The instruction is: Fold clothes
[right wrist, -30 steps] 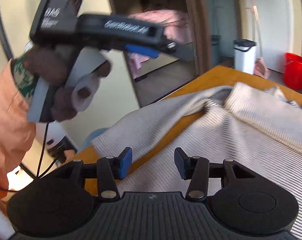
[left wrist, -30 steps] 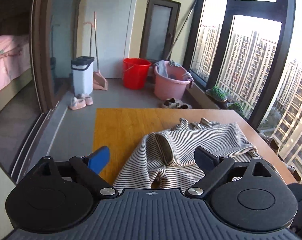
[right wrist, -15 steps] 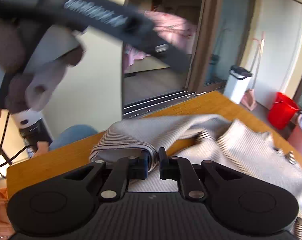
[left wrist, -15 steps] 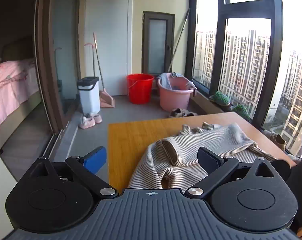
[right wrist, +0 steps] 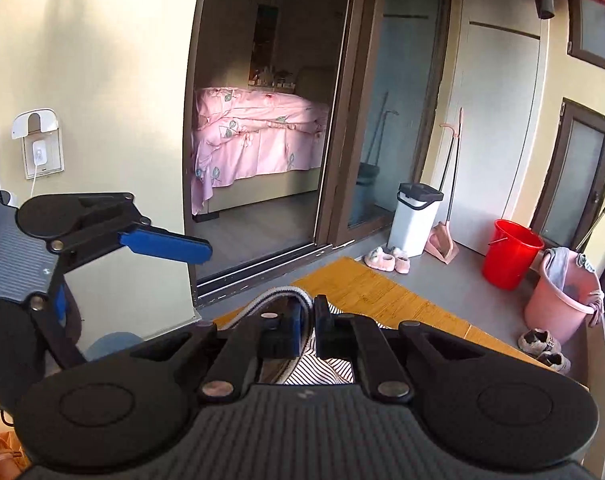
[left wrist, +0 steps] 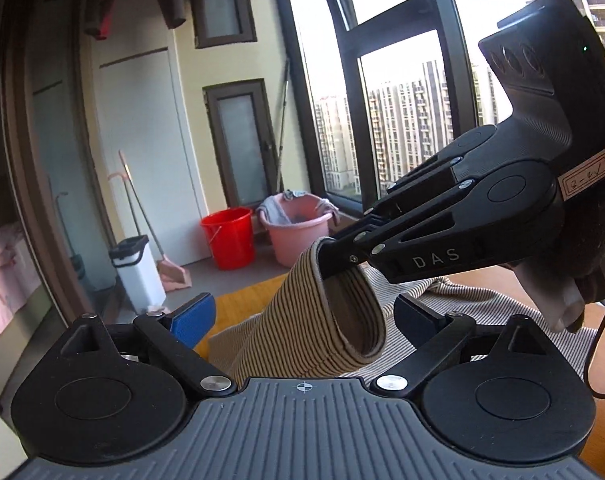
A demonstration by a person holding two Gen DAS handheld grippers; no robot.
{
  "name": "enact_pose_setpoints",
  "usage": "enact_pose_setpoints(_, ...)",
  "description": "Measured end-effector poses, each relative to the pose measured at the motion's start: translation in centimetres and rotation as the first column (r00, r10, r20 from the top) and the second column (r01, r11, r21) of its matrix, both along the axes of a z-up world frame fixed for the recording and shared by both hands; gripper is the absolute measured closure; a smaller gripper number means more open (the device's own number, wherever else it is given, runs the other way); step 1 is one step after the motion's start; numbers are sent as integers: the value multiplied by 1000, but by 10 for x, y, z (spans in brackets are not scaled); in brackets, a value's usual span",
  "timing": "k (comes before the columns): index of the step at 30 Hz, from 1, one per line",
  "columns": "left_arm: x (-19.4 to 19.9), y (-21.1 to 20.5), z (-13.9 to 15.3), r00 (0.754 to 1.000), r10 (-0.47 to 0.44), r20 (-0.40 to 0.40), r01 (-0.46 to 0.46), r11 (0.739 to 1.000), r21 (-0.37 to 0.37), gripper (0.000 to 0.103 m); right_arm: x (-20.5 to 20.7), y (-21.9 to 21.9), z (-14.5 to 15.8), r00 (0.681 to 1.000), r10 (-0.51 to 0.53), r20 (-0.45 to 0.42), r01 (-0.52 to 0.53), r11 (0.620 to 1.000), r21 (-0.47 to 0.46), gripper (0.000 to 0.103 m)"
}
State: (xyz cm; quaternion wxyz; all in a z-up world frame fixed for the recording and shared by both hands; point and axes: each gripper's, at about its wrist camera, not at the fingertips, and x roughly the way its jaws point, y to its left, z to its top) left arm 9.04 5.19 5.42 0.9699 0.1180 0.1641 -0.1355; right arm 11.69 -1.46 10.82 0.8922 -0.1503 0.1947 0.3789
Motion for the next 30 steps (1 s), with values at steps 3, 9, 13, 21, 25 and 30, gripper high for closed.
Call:
enact_pose_setpoints(3, 11, -3, -7, 999, 26, -26, -27, 999, -22, 40, -3, -2, 0, 1000, -2, 6, 2, 1000, -3, 97)
enact_pose_setpoints(9, 29, 2, -12, 998, 45, -36, -49, 991, -120, 83, -5, -11, 1, 1000, -28, 13, 28, 1000, 9, 97)
enact_pose_setpoints(13, 43, 12, -14, 997, 51, -64, -63, 977, -204, 95, -6, -28, 7, 996, -83, 31, 81, 995, 59, 97)
enact_pose_setpoints(21, 50, 48, -5, 991, 111, -81, -133, 922, -365, 97, -6, -59, -29, 984, -160, -79, 165, 985, 57, 58)
enact_pose_setpoints(25, 49, 50, -8, 990, 102, -93, -129, 922, -365, 97, -3, -49, -67, 964, -139, -226, 150, 988, 32, 51)
enact_pose_setpoints(30, 49, 52, -16, 988, 88, -130, -130, 921, -366, 97, 11, -33, -105, 910, -161, -383, 195, 980, 50, 36)
